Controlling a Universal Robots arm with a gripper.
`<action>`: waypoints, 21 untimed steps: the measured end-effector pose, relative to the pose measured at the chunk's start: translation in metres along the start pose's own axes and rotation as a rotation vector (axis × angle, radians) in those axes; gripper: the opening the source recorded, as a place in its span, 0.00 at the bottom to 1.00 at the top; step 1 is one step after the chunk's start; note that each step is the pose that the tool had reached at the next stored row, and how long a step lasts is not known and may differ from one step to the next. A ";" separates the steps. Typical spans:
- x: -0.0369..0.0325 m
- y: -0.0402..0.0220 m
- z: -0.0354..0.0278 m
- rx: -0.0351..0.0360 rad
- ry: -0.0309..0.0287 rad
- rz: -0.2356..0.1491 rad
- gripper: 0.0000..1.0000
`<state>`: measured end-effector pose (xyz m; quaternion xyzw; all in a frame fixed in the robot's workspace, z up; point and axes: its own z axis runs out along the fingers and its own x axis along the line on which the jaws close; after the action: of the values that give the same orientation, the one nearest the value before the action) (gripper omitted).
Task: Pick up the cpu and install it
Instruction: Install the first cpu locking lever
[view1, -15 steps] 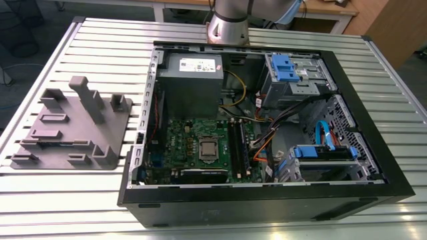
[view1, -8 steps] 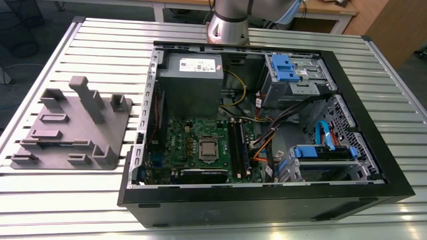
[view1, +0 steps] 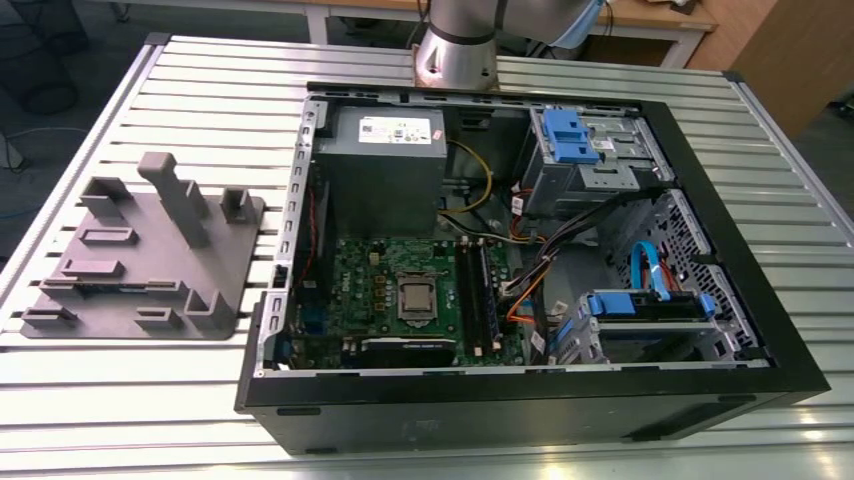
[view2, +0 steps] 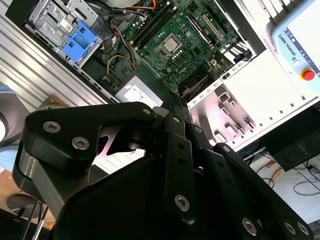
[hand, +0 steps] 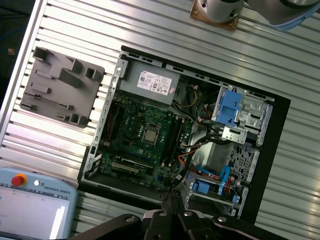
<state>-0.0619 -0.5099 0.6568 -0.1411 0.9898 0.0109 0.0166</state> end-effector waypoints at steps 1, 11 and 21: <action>0.0000 0.0000 0.0000 0.0000 0.0000 0.000 0.11; 0.0001 0.0000 0.0018 0.0003 -0.0010 0.000 0.11; 0.0002 -0.0001 0.0054 0.0008 -0.0027 0.000 0.11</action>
<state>-0.0619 -0.5099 0.6514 -0.1411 0.9898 0.0107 0.0180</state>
